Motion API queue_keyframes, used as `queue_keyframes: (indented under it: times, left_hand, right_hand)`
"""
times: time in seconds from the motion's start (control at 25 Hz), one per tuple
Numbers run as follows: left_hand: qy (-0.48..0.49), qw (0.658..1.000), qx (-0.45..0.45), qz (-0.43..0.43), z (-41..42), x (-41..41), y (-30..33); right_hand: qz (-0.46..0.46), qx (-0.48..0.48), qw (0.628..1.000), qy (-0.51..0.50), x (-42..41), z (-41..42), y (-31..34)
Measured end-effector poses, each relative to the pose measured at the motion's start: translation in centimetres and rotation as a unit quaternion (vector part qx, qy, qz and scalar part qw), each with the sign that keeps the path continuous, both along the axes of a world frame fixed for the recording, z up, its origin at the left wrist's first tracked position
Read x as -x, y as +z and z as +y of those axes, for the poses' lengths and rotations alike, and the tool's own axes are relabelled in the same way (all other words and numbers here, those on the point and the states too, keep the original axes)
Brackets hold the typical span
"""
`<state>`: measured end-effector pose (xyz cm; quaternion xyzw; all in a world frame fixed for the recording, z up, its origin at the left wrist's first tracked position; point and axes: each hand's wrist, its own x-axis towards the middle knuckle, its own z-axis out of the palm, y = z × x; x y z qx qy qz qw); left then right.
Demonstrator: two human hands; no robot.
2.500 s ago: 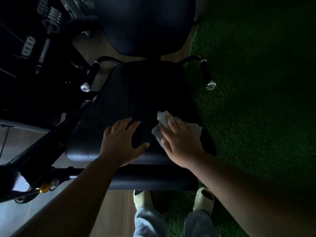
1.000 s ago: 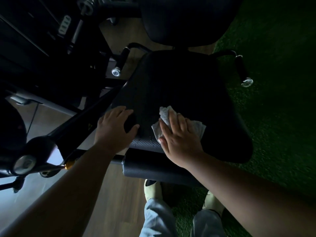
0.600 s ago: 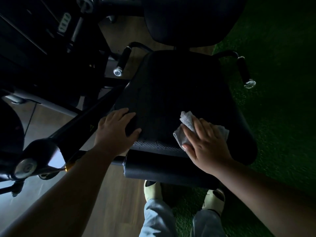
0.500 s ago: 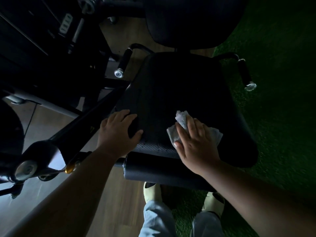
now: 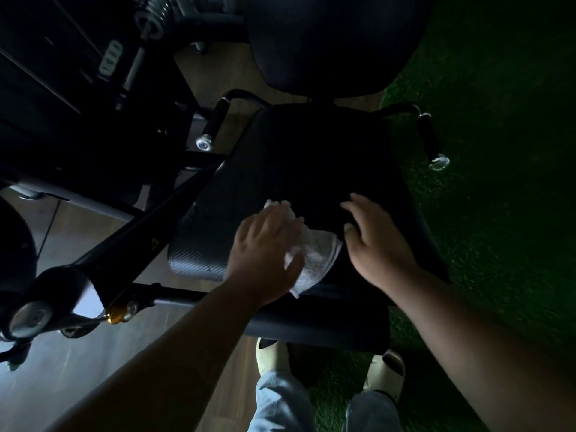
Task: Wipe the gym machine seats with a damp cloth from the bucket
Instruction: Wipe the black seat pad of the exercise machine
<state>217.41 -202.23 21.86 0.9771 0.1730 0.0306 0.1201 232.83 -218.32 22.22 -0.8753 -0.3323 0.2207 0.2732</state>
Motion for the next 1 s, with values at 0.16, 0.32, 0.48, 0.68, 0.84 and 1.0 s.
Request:
queue_keyframes:
  times: [0.16, 0.32, 0.48, 0.68, 0.84, 1.0]
  left_hand:
    - [-0.017, 0.997, -0.054, 0.049, -3.8, -2.3, -1.7]
    - [-0.001, 0.995, -0.069, 0.067, -3.3, -1.6, -3.0]
    - [0.047, 0.996, -0.056, 0.058, -0.2, 0.6, -2.7]
    - [0.171, 0.984, -0.022, 0.049, 3.1, 2.4, -2.4]
    - [0.074, 0.997, -0.004, 0.012, -3.4, -1.3, -2.7]
    - [0.024, 0.999, -0.045, -0.017, -5.7, -0.9, -3.9]
  right_hand:
    - [-0.071, 0.18, 0.979, 0.072, -1.6, -2.3, -1.3]
    - [-0.11, 0.186, 0.973, 0.082, -1.1, -2.4, -2.0]
    - [-0.123, 0.19, 0.97, 0.087, -1.1, -2.7, -2.2]
    - [-0.137, 0.23, 0.957, 0.111, -0.5, -2.0, -2.4]
    - [-0.141, 0.248, 0.956, 0.075, 0.5, -0.5, -2.7]
    - [-0.135, 0.227, 0.963, 0.062, 0.4, -0.9, -2.6]
